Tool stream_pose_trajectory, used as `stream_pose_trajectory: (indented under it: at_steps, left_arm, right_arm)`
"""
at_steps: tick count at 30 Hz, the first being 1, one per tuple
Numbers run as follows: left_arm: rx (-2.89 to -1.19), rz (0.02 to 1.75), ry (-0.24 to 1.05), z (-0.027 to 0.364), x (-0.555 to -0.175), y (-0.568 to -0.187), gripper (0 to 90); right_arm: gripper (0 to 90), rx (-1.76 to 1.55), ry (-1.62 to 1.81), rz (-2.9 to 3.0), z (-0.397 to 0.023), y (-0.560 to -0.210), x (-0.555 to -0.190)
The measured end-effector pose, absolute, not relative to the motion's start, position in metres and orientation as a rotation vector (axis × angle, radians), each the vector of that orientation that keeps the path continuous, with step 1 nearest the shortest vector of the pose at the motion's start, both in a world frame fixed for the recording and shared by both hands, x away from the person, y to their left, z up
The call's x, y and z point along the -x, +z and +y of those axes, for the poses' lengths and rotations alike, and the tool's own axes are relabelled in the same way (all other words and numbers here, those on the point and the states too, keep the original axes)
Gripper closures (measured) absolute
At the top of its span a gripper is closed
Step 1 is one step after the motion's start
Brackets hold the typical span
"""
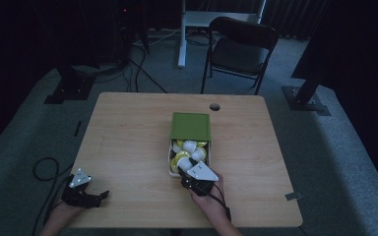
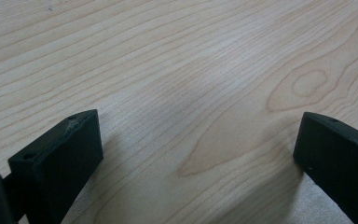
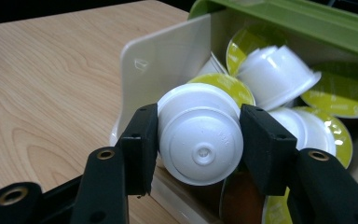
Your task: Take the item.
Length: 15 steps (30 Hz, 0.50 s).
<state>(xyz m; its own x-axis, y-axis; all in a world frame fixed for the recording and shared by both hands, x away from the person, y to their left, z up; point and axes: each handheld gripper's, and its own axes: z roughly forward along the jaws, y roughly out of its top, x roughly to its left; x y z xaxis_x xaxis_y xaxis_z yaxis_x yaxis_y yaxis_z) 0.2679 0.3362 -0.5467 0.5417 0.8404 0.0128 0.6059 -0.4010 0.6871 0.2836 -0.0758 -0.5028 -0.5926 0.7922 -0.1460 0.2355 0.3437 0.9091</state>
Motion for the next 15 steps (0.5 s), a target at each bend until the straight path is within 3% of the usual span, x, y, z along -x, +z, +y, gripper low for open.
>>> stream_pose_trajectory:
  at_steps: [15]
  left_arm:
    - [-2.145, 1.162, 0.479, 0.336, -0.268, -0.547, 1.2]
  right_arm:
    - [49.0, -0.876, 1.278, 1.98, -0.086, -0.476, -0.28]
